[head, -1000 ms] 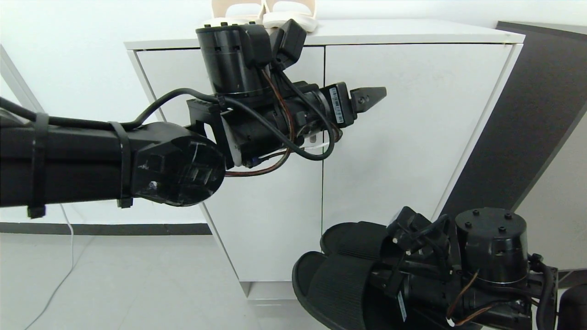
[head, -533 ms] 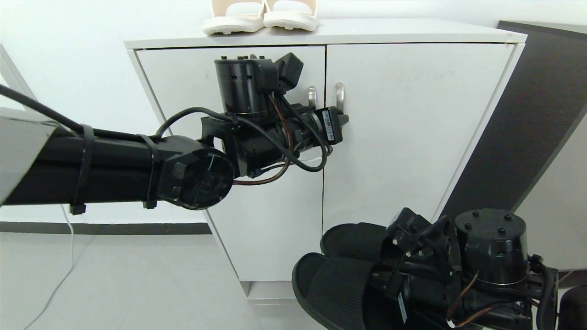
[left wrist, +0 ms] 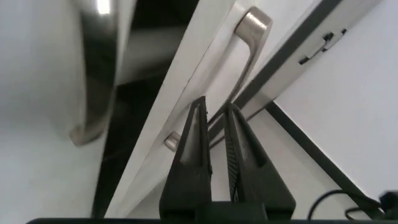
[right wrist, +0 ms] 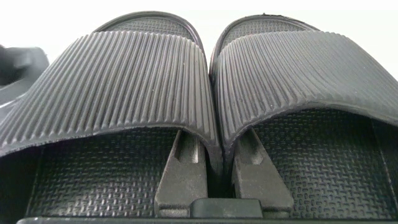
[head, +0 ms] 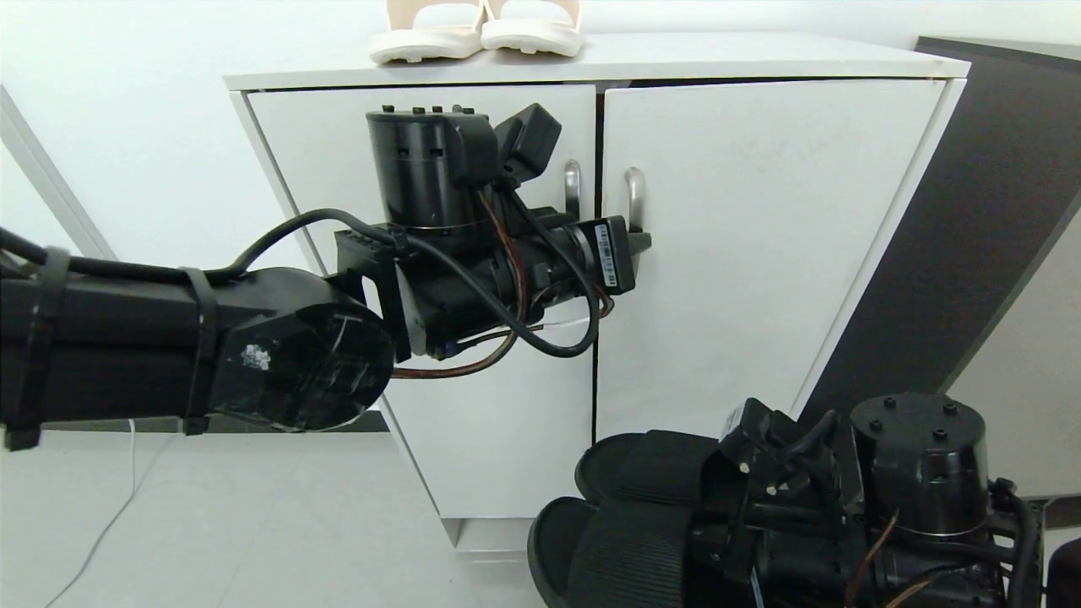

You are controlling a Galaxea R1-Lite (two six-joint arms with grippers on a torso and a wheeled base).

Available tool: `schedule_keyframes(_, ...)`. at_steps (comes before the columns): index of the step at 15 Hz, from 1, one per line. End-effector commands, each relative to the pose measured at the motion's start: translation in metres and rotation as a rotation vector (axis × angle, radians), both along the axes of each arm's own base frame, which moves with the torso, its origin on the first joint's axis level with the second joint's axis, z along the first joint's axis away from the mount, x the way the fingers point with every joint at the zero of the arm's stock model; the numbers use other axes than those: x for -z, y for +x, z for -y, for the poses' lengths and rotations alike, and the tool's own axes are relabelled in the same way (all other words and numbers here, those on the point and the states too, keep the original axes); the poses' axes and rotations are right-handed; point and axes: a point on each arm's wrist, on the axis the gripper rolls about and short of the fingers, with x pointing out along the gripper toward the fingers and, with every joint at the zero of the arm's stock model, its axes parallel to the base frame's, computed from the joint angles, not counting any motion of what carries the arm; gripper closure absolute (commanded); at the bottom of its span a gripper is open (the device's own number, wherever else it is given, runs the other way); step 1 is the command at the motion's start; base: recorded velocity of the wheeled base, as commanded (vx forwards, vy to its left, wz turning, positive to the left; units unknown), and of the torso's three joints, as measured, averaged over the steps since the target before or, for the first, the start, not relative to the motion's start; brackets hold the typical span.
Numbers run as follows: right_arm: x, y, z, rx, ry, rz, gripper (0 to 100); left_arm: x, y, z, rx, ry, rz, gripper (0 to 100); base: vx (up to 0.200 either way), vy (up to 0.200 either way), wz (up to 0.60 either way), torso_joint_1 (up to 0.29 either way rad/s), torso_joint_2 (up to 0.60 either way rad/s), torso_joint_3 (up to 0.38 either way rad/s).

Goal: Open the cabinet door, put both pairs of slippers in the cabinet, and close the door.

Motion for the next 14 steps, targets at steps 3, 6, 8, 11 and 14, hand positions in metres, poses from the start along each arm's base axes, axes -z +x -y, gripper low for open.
schedule_keyframes(3, -0.003, -0.01, 0.007, -0.064, 0.02, -0.004, 100, -0.019, -0.041, -0.007, 0.062, -0.032, 0.035, 100, 0.0, 0.0, 0.0, 0.0, 0.0, 0.0)
schedule_keyframes(6, -0.004, -0.015, 0.011, -0.104, 0.03, -0.012, 100, -0.027, -0.07, -0.009, 0.119, -0.045, 0.051, 100, 0.0, 0.0, 0.0, 0.0, 0.0, 0.0)
schedule_keyframes(8, -0.002, -0.018, 0.012, -0.115, 0.026, -0.015, 100, -0.026, -0.08, -0.014, 0.131, -0.041, 0.05, 100, 0.0, 0.0, 0.0, 0.0, 0.0, 0.0)
schedule_keyframes(11, -0.001, -0.025, 0.008, -0.145, 0.022, -0.018, 100, -0.023, -0.067, -0.028, 0.073, -0.037, 0.043, 100, 0.0, 0.0, 0.0, 0.0, 0.0, 0.0)
schedule_keyframes(14, -0.001, -0.027, 0.008, -0.152, 0.02, -0.02, 100, -0.017, -0.046, -0.037, 0.009, -0.025, 0.029, 100, 0.0, 0.0, 0.0, 0.0, 0.0, 0.0)
